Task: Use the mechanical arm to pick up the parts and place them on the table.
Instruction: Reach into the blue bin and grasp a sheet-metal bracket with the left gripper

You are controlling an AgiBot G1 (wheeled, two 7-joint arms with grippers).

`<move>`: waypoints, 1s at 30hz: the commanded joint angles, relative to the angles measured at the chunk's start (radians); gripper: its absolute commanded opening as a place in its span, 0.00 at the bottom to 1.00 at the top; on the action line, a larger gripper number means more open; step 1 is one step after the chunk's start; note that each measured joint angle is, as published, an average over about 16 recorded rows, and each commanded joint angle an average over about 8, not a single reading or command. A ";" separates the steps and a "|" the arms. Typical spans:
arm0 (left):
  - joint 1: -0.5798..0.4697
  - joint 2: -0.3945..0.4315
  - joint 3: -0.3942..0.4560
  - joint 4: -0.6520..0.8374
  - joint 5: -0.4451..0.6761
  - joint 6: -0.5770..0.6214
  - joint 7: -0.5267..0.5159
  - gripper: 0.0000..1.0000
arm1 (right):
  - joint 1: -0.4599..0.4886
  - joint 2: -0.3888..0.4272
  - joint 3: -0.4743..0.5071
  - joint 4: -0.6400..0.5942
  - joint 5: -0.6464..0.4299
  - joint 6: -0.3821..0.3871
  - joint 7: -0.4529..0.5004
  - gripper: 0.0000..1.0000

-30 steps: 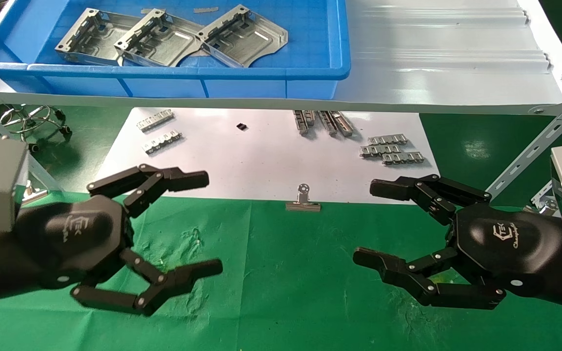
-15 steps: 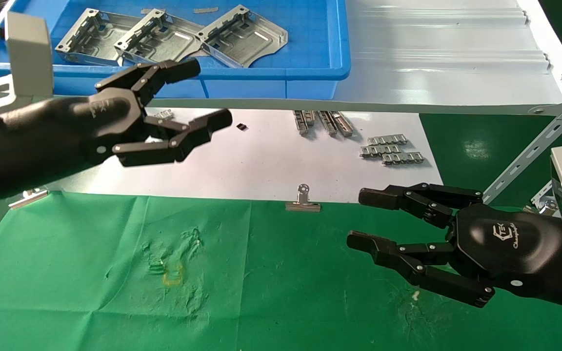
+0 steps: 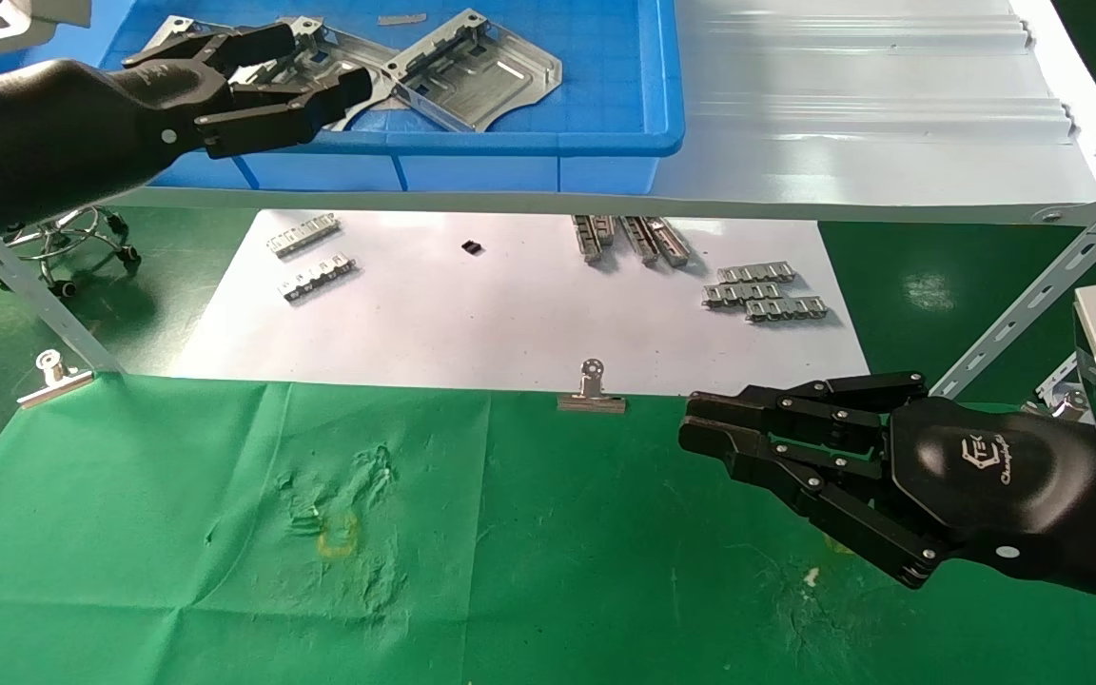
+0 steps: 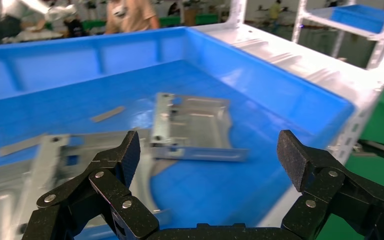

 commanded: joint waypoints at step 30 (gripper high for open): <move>-0.316 -0.027 0.155 0.273 0.323 -0.074 -0.246 0.98 | 0.000 0.000 0.000 0.000 0.000 0.000 0.000 0.00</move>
